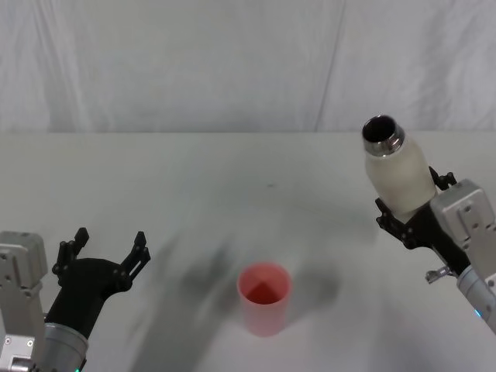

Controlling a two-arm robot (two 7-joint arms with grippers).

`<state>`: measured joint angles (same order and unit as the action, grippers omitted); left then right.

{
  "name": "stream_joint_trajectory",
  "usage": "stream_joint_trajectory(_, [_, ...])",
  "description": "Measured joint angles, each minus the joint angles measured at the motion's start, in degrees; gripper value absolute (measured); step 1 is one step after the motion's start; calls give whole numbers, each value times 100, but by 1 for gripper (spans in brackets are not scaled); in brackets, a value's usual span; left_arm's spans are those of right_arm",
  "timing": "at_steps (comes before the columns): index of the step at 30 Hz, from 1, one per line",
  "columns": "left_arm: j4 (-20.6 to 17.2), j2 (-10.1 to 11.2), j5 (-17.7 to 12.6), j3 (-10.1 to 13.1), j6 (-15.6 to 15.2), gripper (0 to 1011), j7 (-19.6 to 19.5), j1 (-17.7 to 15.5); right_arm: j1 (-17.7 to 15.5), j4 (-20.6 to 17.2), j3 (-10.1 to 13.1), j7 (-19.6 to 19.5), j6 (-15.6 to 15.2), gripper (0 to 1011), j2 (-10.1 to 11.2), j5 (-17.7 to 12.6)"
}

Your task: Grasp the thermos with one hand and pour water into the cup lid.

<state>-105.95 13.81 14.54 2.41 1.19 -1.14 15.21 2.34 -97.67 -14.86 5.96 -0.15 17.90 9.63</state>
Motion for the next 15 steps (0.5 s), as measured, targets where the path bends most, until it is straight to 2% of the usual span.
stream_joint_trajectory(5, [0, 0, 0, 0, 0, 1001, 0, 0, -151, -164, -35, -81, 20, 950, 28, 377])
stream_joint_trajectory(15, [0, 0, 0, 0, 0, 1001, 0, 0, -357, -329, -120, -114, 133, 950, 93, 946])
